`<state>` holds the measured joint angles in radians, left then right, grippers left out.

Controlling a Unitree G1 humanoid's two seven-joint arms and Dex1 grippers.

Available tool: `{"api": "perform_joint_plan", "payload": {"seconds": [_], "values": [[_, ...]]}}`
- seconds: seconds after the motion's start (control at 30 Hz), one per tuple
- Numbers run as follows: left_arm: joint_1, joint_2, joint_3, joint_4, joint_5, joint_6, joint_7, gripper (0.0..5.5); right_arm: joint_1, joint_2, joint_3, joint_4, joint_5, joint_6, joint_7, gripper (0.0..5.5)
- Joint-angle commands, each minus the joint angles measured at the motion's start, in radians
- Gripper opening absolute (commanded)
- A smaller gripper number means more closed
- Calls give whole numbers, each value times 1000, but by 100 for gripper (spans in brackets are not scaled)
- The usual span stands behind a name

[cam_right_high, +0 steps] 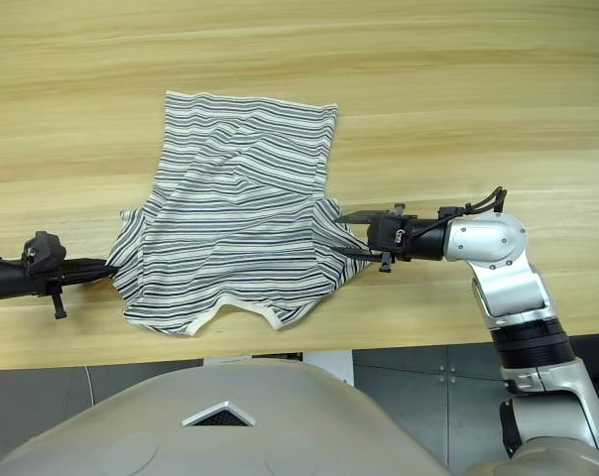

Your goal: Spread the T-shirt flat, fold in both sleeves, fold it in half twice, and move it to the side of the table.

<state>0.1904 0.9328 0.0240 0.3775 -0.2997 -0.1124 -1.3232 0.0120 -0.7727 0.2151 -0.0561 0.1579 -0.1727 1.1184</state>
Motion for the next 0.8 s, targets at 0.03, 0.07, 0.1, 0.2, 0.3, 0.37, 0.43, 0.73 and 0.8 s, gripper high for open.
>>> {"api": "perform_joint_plan", "payload": {"seconds": [0.03,0.07,0.1,0.2,0.3,0.37,0.43,0.73,0.8], "values": [[1,-1,30,-14,2,8,14,12,-9,5,-1,4,-15,-7,-6,217],[-7,-1,37,-8,-1,16,14,12,-9,6,-2,4,-16,-8,-6,217],[-12,3,45,-4,-13,22,-3,12,-9,7,-1,3,-18,-7,-7,217],[-19,11,79,9,-75,44,-79,12,-7,8,0,0,-21,-5,-6,217],[-39,6,113,41,-112,60,-118,12,-10,11,3,-1,-24,-3,-3,217],[-43,3,130,40,-137,76,-145,12,-11,12,4,-1,-25,0,-1,217],[-42,-1,144,22,-161,89,-167,12,-11,12,5,-2,-26,0,-1,217],[-79,-48,109,-131,-196,163,-171,12,-17,15,9,-3,-28,0,1,217],[-114,-80,71,-163,-179,173,-155,12,-19,19,12,-4,-31,-1,-1,217]]}}
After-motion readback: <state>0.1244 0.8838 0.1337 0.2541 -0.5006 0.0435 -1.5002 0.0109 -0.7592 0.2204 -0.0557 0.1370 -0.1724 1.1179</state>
